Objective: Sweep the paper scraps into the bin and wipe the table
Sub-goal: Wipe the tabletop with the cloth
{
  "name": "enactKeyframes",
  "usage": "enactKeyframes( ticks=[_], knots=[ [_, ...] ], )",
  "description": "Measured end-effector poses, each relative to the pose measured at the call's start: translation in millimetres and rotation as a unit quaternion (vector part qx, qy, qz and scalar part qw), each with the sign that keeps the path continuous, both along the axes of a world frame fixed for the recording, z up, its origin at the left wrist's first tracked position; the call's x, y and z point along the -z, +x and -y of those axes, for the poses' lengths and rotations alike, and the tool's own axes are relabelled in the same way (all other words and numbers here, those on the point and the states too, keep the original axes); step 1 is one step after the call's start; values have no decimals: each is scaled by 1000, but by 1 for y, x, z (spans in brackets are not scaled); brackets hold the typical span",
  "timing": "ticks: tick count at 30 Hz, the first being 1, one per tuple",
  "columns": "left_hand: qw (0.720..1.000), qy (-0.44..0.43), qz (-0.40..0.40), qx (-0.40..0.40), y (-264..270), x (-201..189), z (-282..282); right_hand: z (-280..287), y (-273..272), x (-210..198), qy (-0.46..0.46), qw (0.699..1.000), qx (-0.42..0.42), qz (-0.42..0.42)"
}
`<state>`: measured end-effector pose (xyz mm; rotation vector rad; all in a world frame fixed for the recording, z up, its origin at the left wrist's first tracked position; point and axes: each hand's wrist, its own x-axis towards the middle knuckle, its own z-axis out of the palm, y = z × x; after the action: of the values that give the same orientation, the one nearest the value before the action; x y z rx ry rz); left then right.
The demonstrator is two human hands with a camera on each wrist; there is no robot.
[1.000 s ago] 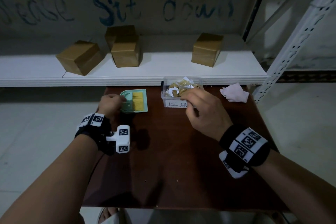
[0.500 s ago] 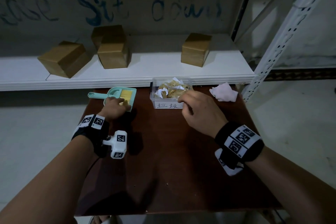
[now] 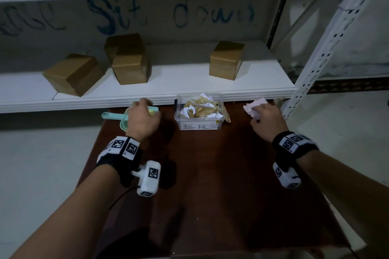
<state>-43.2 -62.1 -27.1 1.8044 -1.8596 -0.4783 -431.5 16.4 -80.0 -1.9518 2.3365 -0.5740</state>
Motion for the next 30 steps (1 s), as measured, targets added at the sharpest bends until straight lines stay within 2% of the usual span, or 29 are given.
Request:
enactKeyframes(
  ticks=[3,7,11,17,21,30],
  knots=[
    [998,-14,-24,47,-8,-3,-7,11,-6,19,121,989,43,-69],
    [991,-4,-5,131,-21,2,-17,25,-12,27,162,982,66,-74],
    [991,17,11,136,-28,8,-19,40,-17,28,203,973,89,-68],
    [993,16,-7,120,-34,7,-15,44,-16,36,207,968,128,-53],
    [993,20,-47,111,-36,9,-14,43,-25,39,204,965,163,-30],
    [991,36,-86,91,-34,2,-17,22,-31,45,180,969,164,-36]
  ],
)
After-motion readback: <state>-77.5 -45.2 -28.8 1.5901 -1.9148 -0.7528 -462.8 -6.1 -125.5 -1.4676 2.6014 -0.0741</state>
